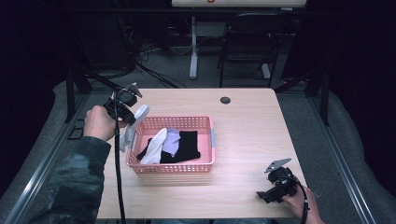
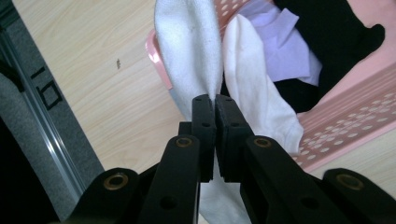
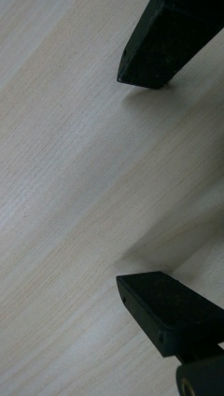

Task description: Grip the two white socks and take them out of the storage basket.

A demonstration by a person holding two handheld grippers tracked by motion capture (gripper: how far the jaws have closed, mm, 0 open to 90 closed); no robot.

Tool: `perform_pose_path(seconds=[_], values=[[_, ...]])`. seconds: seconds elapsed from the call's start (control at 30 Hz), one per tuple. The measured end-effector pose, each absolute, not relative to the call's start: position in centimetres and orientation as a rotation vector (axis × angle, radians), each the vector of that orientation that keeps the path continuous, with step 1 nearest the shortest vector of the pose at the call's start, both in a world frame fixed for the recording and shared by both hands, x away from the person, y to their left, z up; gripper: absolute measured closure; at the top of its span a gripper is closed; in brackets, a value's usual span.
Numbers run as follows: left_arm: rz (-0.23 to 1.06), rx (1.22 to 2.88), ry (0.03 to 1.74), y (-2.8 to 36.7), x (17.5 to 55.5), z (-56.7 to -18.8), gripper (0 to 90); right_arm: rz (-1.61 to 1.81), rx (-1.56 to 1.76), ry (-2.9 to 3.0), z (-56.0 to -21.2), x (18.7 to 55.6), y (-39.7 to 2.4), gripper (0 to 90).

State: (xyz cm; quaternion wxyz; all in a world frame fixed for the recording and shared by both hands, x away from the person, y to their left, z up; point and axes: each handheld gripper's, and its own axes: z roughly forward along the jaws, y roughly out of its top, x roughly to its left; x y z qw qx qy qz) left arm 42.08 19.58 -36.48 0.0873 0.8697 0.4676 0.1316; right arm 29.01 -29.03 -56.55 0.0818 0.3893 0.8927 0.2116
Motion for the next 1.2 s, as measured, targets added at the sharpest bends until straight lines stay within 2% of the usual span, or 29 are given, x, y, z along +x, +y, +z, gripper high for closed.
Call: perform_pose_path(seconds=[0.73,1.2], values=[[0.395,2.483,1.584,26.5,40.8,-36.5,87.5,0.623,1.17,2.666,-56.5,29.0,-29.0,3.2],[0.34,2.411,1.725,30.3,40.9,-39.5,87.5,0.616,1.163,2.67,-56.5,29.1,-29.0,3.2]])
